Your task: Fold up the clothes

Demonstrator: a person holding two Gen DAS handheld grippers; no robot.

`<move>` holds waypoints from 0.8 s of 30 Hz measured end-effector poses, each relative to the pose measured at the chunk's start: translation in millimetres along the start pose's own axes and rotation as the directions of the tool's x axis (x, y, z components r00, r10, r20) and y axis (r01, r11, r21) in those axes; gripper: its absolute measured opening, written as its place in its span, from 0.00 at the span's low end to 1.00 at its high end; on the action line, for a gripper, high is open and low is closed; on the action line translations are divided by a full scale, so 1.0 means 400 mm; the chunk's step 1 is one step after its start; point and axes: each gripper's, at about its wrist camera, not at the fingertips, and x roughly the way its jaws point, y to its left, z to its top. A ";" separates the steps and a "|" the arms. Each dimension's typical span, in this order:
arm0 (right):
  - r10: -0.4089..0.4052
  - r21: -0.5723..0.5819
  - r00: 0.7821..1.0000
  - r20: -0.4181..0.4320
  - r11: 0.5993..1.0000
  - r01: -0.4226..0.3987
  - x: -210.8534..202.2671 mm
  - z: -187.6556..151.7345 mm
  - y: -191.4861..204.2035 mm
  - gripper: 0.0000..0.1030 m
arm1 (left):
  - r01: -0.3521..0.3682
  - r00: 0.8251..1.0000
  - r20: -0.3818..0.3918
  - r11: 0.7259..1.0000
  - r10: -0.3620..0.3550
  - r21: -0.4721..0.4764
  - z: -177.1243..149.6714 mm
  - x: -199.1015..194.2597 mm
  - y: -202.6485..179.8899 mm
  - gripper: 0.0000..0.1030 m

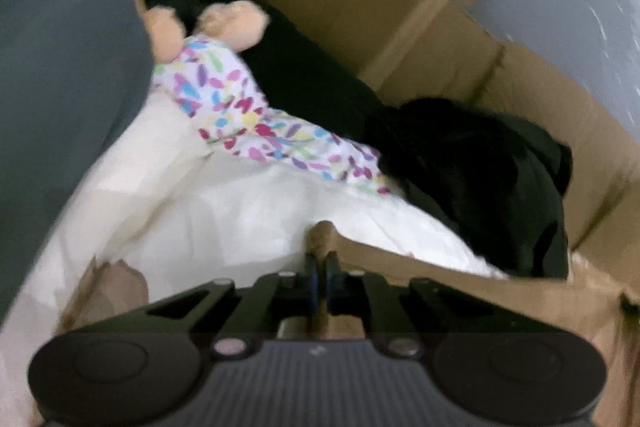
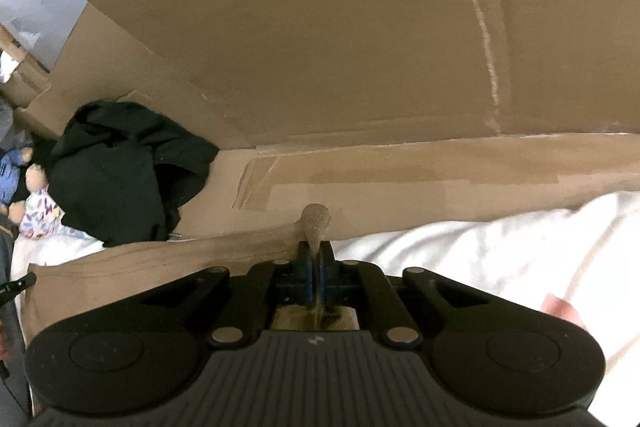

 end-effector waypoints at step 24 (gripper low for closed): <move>0.006 -0.165 0.997 -0.077 0.986 -0.019 -0.232 -0.005 0.034 0.48 | -0.035 0.999 -0.024 0.999 0.034 -0.034 -0.068 -0.266 -0.041 0.41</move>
